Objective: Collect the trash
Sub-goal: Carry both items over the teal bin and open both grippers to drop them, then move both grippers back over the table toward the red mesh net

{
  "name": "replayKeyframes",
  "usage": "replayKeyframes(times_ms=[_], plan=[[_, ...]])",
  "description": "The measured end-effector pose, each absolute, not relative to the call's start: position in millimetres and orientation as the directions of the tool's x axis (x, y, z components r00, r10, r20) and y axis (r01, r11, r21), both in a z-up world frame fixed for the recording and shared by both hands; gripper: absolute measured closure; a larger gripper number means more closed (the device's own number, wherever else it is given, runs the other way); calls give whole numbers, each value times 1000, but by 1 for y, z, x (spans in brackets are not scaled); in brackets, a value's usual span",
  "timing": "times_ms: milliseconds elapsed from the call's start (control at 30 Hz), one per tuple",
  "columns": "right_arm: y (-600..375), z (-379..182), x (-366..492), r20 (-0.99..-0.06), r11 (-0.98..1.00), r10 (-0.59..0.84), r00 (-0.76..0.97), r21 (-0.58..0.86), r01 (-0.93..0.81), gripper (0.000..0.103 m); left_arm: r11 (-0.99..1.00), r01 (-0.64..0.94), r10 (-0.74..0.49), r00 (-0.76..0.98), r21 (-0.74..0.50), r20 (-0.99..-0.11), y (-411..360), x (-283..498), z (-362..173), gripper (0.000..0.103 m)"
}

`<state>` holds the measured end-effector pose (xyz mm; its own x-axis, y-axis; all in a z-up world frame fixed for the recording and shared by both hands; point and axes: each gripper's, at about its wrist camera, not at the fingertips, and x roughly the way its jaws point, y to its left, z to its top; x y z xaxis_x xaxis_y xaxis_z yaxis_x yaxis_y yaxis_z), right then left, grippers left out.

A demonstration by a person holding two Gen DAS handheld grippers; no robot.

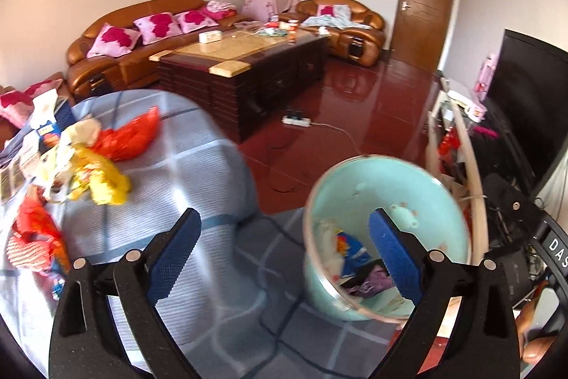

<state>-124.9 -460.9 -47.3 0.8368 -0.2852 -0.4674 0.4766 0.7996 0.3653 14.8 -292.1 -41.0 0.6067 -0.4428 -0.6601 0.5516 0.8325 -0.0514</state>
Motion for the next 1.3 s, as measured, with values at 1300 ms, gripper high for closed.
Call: replayKeyframes(times_ms=[1300], plan=[[-295,-21,-46,-496,938,-90,864,249,241,35,974,219,-203,706,-63,-679,-60,38,-46,6]])
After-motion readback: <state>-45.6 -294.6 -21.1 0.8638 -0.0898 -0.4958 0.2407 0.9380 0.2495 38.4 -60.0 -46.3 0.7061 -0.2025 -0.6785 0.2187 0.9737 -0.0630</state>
